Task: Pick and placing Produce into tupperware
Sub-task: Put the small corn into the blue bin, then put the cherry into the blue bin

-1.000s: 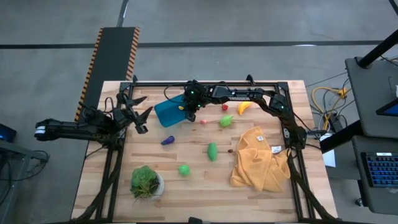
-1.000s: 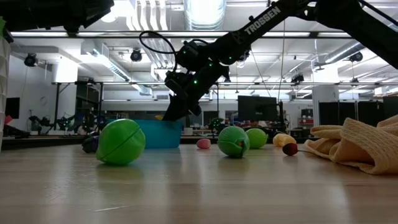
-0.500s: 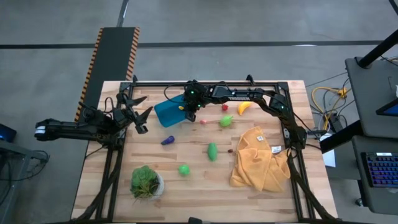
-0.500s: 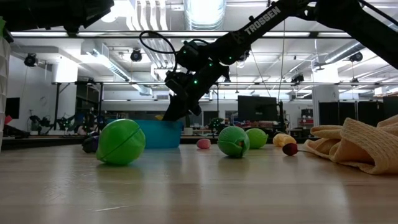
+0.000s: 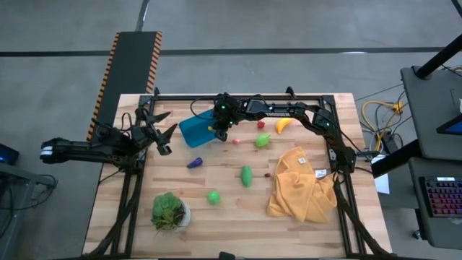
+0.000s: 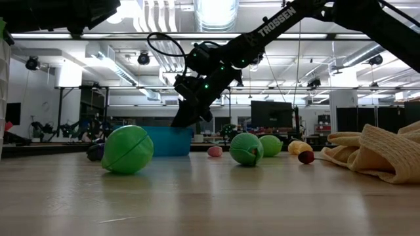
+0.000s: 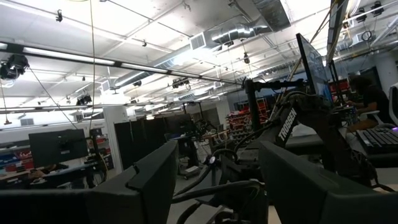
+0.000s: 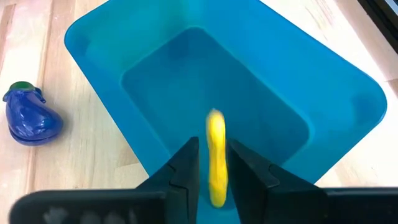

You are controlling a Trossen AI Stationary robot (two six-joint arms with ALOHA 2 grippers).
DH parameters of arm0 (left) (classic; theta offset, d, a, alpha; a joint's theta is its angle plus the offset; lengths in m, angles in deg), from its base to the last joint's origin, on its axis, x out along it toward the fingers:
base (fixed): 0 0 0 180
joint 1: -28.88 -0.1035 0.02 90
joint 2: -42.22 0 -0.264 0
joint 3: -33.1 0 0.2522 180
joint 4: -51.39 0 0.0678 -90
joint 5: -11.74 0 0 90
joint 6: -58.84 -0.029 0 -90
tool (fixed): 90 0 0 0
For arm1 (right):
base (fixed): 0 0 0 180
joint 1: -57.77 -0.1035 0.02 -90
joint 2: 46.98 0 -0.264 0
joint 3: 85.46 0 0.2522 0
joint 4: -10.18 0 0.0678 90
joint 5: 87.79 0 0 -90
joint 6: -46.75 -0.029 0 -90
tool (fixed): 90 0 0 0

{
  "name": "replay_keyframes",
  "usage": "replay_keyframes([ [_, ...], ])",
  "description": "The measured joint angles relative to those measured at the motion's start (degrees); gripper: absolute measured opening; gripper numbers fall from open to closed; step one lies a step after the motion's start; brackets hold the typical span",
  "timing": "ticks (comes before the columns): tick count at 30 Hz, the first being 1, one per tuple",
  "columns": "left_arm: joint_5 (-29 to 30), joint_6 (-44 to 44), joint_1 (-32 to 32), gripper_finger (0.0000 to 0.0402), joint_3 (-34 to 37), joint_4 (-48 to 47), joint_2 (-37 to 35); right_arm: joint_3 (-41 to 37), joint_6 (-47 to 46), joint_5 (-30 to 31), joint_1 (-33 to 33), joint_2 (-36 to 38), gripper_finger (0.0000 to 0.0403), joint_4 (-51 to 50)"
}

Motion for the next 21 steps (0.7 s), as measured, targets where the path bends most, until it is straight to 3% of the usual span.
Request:
replay_keyframes([
  [15, 0.00, 0.00, 0.00, 0.0209, 0.00, 0.00, 0.00, -0.02, -1.09, 0.52, 0.00, 0.00, 0.0099, 1.04],
  [21, 0.00, 0.00, 0.01, 0.0209, 0.00, 0.00, 0.00, -0.02, -2.93, -7.89, -0.02, 0.00, 0.0096, 8.77],
])
